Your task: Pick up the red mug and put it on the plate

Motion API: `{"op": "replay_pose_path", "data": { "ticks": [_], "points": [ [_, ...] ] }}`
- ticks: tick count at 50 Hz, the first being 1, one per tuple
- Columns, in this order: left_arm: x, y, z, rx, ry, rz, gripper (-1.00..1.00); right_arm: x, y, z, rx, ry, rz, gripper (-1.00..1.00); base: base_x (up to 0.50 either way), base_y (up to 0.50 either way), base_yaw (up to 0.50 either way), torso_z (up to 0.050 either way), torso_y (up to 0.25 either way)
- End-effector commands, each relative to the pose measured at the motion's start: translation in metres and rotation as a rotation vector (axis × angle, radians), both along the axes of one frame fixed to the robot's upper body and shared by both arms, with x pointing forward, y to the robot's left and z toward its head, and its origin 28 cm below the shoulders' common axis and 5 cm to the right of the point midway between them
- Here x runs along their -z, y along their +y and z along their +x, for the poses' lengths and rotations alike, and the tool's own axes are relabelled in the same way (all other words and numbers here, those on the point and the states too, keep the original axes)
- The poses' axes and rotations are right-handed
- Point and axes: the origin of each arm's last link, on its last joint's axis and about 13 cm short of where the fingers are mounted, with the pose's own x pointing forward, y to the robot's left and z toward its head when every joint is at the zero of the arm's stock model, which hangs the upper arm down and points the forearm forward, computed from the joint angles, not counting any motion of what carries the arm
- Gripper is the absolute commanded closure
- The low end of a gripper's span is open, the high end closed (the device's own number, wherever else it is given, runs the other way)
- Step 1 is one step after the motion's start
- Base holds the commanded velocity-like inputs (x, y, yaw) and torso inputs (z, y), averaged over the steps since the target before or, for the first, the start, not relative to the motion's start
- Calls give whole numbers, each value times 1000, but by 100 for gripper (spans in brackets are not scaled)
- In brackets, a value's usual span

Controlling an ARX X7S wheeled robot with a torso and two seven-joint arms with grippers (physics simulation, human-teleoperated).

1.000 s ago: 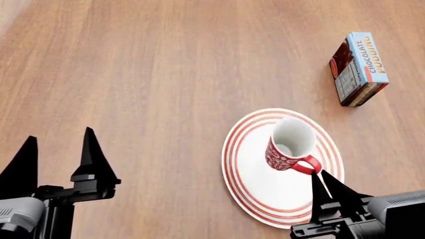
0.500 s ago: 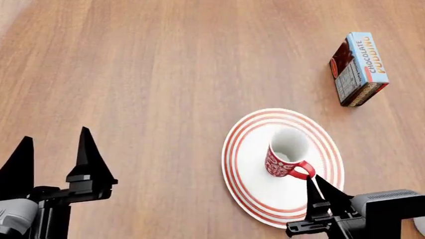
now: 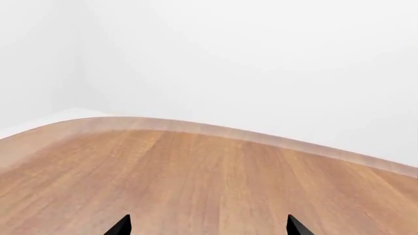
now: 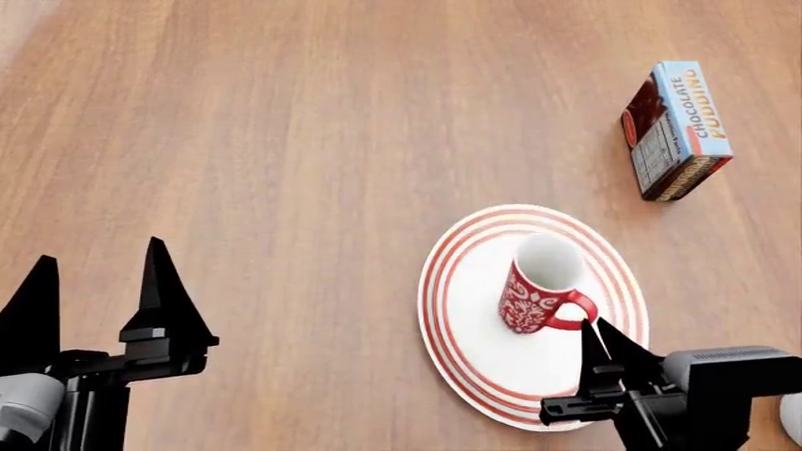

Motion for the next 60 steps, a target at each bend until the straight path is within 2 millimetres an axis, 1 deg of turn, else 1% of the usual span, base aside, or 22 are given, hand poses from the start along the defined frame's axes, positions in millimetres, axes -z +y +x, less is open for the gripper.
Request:
{"op": "replay_pose_path", "data": {
  "ticks": [1,9,10,20,27,32,39,40,42,43,45,48,50,51,54,55,57,58,60],
  "points": [
    [0,0,0,0,0,0,-100,8,2,-1,-36,36,-20,100,0,0,0,0,0],
    [1,0,0,0,2,-1,-100,6,4,-6,-45,25,-38,100,0,0,0,0,0],
    [1,0,-1,1,3,-2,-100,5,4,-7,-49,20,-39,-100,0,0,0,0,0],
    [0,0,0,1,2,-5,-100,4,3,-10,-42,-4,-29,-100,0,0,0,0,0],
    [0,1,0,-1,5,-6,-100,-5,0,-15,-47,-95,18,-100,0,0,0,0,0],
    [0,0,0,0,7,-4,-100,-20,-7,-23,-36,-159,40,-100,0,0,0,0,0],
    [-5,2,-3,-8,-11,-1,-100,-51,-17,-43,16,-311,63,-100,0,0,0,0,0],
    [-9,5,-3,-18,-15,-15,-100,-59,-19,-45,27,-336,61,-100,0,0,0,0,0],
    [-14,7,-4,-31,-32,-2,-100,-68,-19,-47,29,-365,65,-100,0,0,0,0,0],
    [-21,8,-5,-35,-48,2,-100,-76,-19,-48,32,-391,64,-100,0,0,0,0,0],
    [-30,9,-6,-41,-80,10,-100,-84,-20,-48,32,-415,68,-100,0,0,0,0,0],
    [-54,10,-6,-58,-151,13,-100,-102,-20,-47,31,-471,66,-100,0,0,0,0,0],
    [-63,10,-4,-68,-181,19,-100,-107,-19,-45,34,-491,69,-100,0,0,0,0,0],
    [-72,10,1,-82,-209,22,-100,-112,-18,-43,41,-508,67,-100,0,0,0,0,0],
    [-88,11,12,-109,-241,20,-100,-119,-18,-38,60,-534,62,-100,0,0,0,0,0],
    [-98,11,21,-116,-262,28,-100,-125,-18,-34,81,-554,55,-100,0,0,0,0,0],
    [-107,10,29,-119,-271,37,-100,-133,-18,-30,98,-572,48,-100,0,0,0,0,0],
    [-115,9,35,-128,-293,53,-100,-140,-17,-28,101,-583,39,-100,0,0,0,0,0],
    [-121,9,38,-131,-308,62,-100,-150,-15,-26,114,-600,11,-100,0,0,0,0,0]
  ]
}}
